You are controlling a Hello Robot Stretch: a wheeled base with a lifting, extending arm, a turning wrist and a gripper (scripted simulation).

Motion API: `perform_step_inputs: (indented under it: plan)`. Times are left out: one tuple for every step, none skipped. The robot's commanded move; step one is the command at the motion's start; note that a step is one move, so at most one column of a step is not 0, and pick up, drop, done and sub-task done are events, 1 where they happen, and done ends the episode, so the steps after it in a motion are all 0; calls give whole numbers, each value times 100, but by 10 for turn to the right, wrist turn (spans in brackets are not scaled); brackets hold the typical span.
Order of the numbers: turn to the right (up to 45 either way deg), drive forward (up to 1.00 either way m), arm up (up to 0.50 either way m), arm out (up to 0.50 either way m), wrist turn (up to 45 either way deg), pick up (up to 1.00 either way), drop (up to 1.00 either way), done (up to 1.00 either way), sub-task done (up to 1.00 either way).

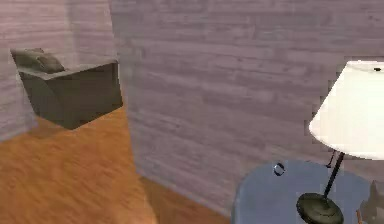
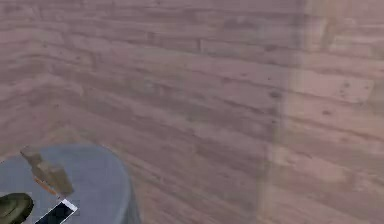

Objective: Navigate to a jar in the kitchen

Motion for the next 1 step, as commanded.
perform_step_inputs:
  plan:
    - [-450,0,0,0,0,0,0,0,0]
